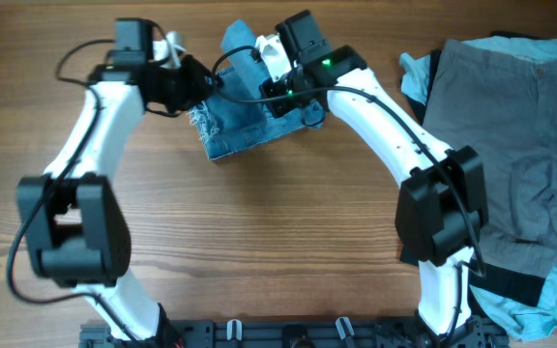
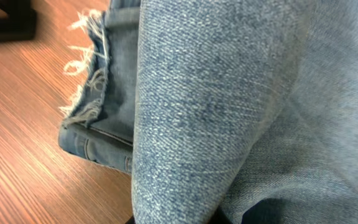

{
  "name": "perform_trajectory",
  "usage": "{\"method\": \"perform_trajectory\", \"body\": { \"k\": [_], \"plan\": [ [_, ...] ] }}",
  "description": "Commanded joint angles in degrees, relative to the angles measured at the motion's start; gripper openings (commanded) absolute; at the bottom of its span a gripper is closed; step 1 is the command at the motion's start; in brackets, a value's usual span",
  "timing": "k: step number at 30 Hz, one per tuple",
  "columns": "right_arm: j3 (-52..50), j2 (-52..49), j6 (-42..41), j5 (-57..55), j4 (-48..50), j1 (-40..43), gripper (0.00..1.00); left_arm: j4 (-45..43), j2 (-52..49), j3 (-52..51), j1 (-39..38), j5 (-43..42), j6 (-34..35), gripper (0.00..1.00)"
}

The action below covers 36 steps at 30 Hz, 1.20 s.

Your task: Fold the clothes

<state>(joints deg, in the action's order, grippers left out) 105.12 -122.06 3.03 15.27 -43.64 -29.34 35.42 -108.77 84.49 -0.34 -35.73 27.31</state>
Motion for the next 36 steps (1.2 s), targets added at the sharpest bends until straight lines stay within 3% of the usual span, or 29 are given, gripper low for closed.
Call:
{"method": "perform_trajectory", "body": {
  "k": [1,3,7,18,22,31,32,33,34,36],
  "plan": [
    [0.0,-1.0,-0.4,-0.6,0.5,-0.2,0.04,7.9,2.2,-0.1,3.3,10.6,-5.3,0.04],
    [0.0,-1.0,-0.3,-1.7,0.4,-0.2,0.04,12.9,0.8,-0.4,3.5,18.4,-6.7,0.04],
    [0.0,-1.0,-0.5,-1.7,0.6,-0.2,0.04,13.4,-1.7,-4.6,3.5,18.7,-7.8,0.04],
    [0.0,-0.9,-2.2,4.5,1.2,-0.3,0.04,-5.7,-5.0,-18.8,3.3,5.5,-5.5,0.04],
    [0.0,-0.9,-8.2,10.5,3.2,-2.1,0.04,-7.8,-5.4,-20.7,2.8,5.6,-4.4,0.04],
    [-0.2,-4.4,-10.7,2.6,8.1,-11.0,0.07,-7.6,-6.0,-20.7,2.7,5.5,-4.4,0.04],
    [-0.2,-5.2,-11.0,2.6,9.1,-11.4,0.39,-7.4,-6.0,-20.7,2.7,5.5,-4.4,0.04],
    [-0.2,-5.6,-11.1,2.2,9.4,-11.4,0.78,-7.3,-6.0,-20.7,2.7,5.5,-4.4,0.04],
    [-0.2,-5.7,-11.0,1.7,9.4,-11.4,0.96,-7.2,-6.0,-20.7,2.7,5.6,-4.4,0.04],
    [-0.1,-4.6,-8.2,0.6,8.9,-10.5,1.00,-7.2,-6.0,-20.7,2.7,5.5,-4.4,0.04]
  ]
}}
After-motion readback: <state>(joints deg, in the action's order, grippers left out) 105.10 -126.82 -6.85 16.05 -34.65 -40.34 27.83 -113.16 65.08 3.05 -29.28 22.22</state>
